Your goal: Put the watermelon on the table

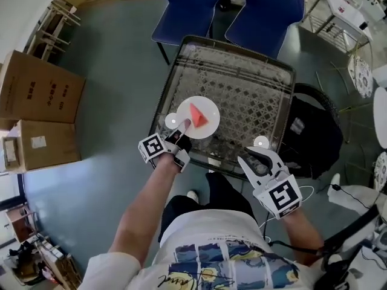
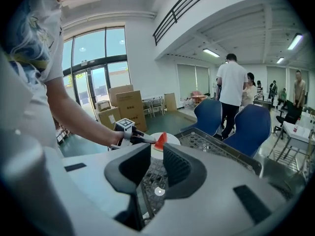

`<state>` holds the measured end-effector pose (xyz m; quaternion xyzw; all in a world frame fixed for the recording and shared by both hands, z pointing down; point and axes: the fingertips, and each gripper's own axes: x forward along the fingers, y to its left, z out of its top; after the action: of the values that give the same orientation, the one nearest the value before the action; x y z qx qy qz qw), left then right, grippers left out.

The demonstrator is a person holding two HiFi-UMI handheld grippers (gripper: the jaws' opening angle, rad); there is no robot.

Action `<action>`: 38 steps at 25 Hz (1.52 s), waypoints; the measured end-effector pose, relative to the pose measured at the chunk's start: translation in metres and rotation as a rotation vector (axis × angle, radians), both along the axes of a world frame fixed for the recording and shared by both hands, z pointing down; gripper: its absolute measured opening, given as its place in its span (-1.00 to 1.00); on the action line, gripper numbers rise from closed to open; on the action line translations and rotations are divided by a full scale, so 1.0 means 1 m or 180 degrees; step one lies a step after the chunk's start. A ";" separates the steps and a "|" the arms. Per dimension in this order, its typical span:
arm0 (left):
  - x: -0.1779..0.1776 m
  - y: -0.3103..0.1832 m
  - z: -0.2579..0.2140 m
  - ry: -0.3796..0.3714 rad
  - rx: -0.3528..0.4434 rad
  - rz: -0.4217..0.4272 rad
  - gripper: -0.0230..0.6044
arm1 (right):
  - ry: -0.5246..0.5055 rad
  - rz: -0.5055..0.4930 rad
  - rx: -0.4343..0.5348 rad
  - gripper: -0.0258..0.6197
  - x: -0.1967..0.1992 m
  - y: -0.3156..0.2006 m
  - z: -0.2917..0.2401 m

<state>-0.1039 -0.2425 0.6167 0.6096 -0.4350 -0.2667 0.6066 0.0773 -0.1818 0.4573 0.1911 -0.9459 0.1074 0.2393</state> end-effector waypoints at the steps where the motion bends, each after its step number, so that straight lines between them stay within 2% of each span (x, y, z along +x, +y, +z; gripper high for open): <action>1: -0.002 -0.010 0.010 -0.0070 -0.0049 0.0024 -0.84 | 0.0019 0.0016 -0.0036 -0.73 0.000 -0.005 0.003; 4: -0.011 -0.041 0.044 -0.0192 -0.0184 0.0060 -0.84 | 0.0072 0.0087 -0.0120 -0.73 0.003 -0.020 0.013; 9: -0.014 -0.070 0.097 -0.0245 -0.0444 0.0091 -0.84 | 0.0120 0.0271 -0.0244 -0.73 0.017 -0.035 0.028; 15: -0.012 -0.086 0.126 -0.0327 -0.0595 0.0215 -0.84 | 0.0245 0.0349 -0.0470 -0.73 0.023 -0.037 0.046; 20: -0.016 -0.092 0.138 -0.0391 -0.0615 0.0254 -0.84 | 0.0173 0.0458 -0.0454 -0.73 0.022 -0.049 0.052; 26: -0.022 -0.100 0.149 -0.0876 -0.0837 0.0368 -0.83 | 0.0174 0.0457 -0.0511 -0.73 0.018 -0.055 0.061; 31: -0.022 -0.101 0.150 -0.1319 -0.1009 0.0532 -0.74 | 0.0206 0.0415 -0.0567 -0.73 0.012 -0.054 0.064; 38: -0.024 -0.103 0.147 -0.1712 -0.1254 0.0653 -0.63 | 0.0143 0.0390 -0.0560 -0.73 0.002 -0.055 0.061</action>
<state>-0.1278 -0.3458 0.7641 0.5698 -0.5589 0.0549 0.6000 0.0798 -0.2369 0.5185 0.2292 -0.9138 0.2002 0.2692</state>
